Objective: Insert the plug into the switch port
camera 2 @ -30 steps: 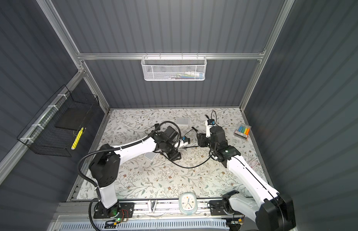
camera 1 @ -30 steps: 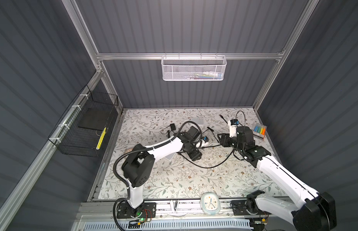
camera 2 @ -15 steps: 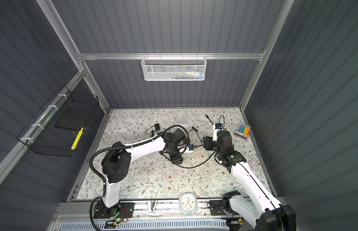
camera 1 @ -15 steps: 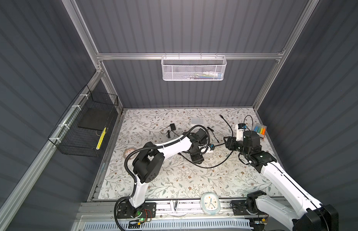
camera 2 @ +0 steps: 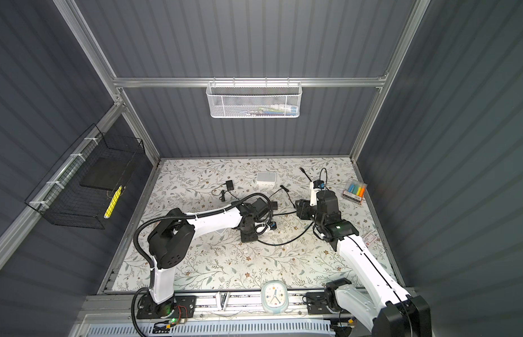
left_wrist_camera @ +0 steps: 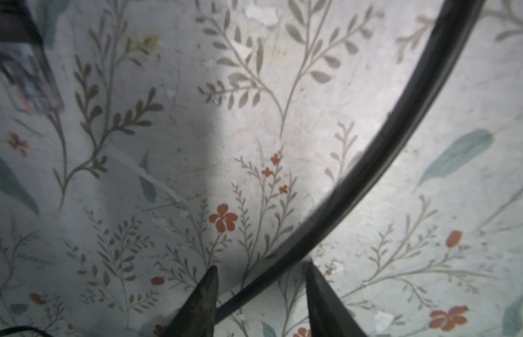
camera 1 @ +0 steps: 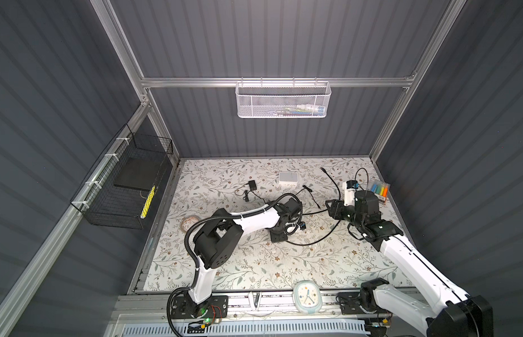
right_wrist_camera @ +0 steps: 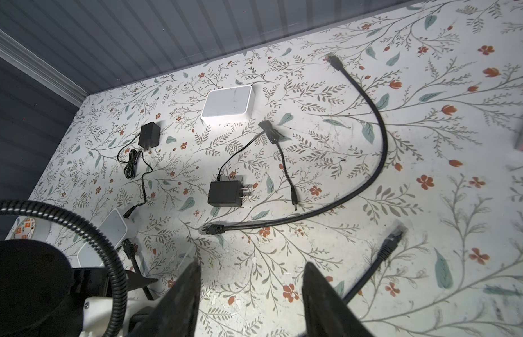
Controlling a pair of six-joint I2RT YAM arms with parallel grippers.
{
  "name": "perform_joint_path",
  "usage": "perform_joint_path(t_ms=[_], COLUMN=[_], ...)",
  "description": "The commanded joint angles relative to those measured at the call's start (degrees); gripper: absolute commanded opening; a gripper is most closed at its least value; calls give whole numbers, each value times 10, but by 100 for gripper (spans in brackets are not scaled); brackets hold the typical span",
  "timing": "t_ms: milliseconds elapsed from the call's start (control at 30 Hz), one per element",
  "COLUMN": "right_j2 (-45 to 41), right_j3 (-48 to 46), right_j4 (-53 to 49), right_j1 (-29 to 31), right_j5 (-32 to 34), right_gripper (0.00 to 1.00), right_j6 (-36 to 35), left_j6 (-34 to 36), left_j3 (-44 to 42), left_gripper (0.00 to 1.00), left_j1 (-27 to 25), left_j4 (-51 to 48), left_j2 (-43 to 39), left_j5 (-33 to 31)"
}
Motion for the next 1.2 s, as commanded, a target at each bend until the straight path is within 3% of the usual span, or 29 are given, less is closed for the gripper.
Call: perform_joint_path(t_ms=[0, 367, 867, 1167], right_j2=[3, 14, 16, 31], right_j3=[1, 2, 27, 60], right_j4=[12, 20, 4, -18], right_j1=[-4, -4, 2, 33], right_j5=[-7, -10, -10, 45], right_gripper=[57, 56, 55, 54], right_j6=[6, 18, 57, 54], left_j6=[5, -5, 0, -30], left_j3=[-32, -124, -193, -248], left_gripper=[35, 8, 0, 0], left_j1=[10, 16, 25, 78], left_j4=[-1, 51, 138, 201], left_j2=[8, -82, -250, -379], left_j5=[-37, -16, 37, 87])
